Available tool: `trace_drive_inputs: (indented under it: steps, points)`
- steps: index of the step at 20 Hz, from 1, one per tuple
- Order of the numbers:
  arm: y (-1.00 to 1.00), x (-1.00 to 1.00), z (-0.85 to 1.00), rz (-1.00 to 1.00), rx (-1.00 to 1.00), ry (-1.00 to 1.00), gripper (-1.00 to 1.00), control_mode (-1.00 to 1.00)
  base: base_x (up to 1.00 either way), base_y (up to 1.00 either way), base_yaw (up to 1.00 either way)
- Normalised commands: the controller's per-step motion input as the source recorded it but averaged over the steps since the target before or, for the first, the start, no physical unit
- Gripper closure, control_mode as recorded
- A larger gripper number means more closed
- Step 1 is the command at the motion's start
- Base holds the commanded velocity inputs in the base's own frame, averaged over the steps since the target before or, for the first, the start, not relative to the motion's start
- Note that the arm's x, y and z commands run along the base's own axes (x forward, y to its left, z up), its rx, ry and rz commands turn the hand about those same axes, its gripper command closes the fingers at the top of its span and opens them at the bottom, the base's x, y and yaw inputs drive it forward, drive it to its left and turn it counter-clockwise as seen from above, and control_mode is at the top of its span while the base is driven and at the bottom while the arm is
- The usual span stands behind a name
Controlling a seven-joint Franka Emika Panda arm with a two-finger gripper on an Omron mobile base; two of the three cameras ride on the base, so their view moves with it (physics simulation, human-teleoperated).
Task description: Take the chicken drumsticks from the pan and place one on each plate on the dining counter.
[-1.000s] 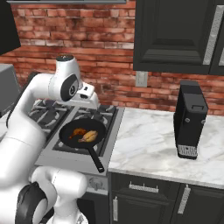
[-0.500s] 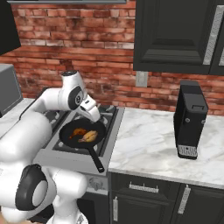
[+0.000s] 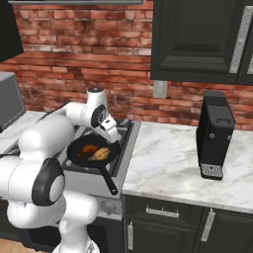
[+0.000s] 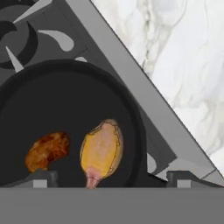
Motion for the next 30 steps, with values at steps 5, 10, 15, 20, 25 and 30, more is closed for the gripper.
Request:
trace_drive_inputs:
  steps: [5, 10, 15, 20, 25, 30]
  points:
    - [0.03, 0.3, -0.49, 0.0, -0.02, 0.08, -1.0, -1.0, 0.0, 0.0, 0.0]
    - [0.12, -0.07, -0.33, 0.0, 0.0, 0.1, -1.0, -1.0, 0.0, 0.0, 0.0]
    - [0.15, -0.09, -0.3, 0.0, 0.0, 0.03, -1.0, -1.0, 0.0, 0.0, 0.0]
    - [0.07, 0.04, -0.43, 0.0, -0.01, 0.02, -1.0, -1.0, 0.0, 0.0, 0.0]
    - [0.0, 0.06, -0.35, 0.0, 0.0, 0.0, -1.0, -1.0, 0.0, 0.0, 0.0]
    - [0.0, 0.11, -0.23, 0.0, 0.0, 0.0, -1.0, -1.0, 0.0, 0.0, 0.0]
